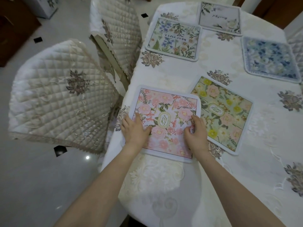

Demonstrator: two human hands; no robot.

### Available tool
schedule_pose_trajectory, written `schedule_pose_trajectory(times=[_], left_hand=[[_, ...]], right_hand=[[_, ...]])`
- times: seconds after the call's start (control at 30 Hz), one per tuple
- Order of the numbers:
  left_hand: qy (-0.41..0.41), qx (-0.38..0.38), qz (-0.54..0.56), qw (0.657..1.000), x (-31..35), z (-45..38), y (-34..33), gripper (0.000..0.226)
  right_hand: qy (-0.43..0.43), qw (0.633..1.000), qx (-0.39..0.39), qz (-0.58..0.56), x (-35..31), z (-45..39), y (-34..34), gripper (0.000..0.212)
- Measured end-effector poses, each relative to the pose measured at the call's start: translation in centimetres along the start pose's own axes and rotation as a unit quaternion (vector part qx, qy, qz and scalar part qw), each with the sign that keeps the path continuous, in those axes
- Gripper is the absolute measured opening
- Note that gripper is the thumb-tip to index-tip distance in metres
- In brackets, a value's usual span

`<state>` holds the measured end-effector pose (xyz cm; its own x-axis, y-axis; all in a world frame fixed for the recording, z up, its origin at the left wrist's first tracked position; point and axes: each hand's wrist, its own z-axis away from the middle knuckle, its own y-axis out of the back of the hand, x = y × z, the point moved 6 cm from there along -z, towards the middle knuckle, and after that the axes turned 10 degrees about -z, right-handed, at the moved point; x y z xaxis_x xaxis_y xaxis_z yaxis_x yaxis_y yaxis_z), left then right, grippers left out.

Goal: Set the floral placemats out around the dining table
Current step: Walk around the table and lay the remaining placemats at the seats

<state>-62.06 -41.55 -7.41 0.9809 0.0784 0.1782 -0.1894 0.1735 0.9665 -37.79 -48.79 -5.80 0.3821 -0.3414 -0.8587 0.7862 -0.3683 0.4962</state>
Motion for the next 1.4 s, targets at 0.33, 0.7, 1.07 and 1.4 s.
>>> schedule_pose_trajectory(times=[0.33,0.7,1.07,1.4], left_hand=[[0.017,0.013,0.002,1.0,-1.8,-2.6,0.8,0.082],[0.008,-0.005,-0.014,1.0,-1.5,-2.8,0.5,0.082],[-0.199,-0.033,-0.047,0.978,7.6,1.9,-0.4,0.053],[-0.425,-0.08,-0.093,0.897,22.5,7.8,-4.1,0.058]], right_hand=[[0.042,0.999,-0.033,0.004,-2.1,-2.9,-2.7,0.045],[0.069,0.988,-0.09,0.106,-1.5,-3.0,-3.3,0.047],[0.049,0.979,-0.083,0.181,1.7,-1.7,2.4,0.051],[0.016,0.942,-0.051,0.332,7.2,-1.0,11.9,0.055]])
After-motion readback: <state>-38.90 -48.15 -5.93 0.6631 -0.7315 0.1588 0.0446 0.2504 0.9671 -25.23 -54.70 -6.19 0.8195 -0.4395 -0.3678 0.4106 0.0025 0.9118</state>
